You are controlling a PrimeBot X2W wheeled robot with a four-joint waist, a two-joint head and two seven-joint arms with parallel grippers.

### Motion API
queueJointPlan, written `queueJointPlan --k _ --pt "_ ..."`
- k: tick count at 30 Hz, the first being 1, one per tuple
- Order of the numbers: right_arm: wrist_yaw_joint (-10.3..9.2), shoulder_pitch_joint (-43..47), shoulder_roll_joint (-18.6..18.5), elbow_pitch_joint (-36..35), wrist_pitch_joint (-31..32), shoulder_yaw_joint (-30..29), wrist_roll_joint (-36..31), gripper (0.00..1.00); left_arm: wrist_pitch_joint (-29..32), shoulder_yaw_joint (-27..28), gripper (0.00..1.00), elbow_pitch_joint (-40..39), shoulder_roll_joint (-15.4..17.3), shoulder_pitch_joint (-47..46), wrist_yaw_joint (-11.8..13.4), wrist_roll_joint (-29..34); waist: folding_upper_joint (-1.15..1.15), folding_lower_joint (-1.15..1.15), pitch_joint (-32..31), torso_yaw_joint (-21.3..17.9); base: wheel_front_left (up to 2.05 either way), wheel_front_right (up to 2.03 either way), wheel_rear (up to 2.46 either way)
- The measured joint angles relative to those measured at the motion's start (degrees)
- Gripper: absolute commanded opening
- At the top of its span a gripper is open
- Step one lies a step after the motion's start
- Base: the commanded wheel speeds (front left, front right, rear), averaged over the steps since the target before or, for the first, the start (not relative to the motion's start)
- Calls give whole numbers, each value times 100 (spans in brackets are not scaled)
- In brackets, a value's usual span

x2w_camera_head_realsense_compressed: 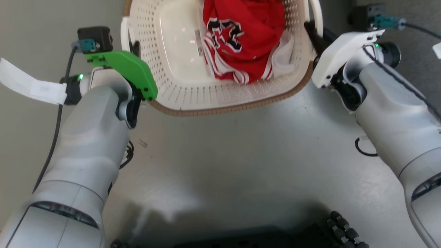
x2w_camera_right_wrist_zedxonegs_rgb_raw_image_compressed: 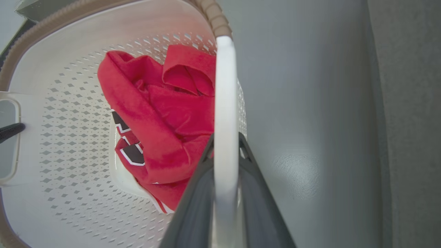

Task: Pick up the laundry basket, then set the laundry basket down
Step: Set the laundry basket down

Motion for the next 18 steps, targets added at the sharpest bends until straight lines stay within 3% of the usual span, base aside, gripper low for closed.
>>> queueJointPlan --k 18 --pt "4 -95 40 181 -167 53 19 0 -229 -131 0 253 -32 -155 -21 201 0 -1 632 66 0 0 0"
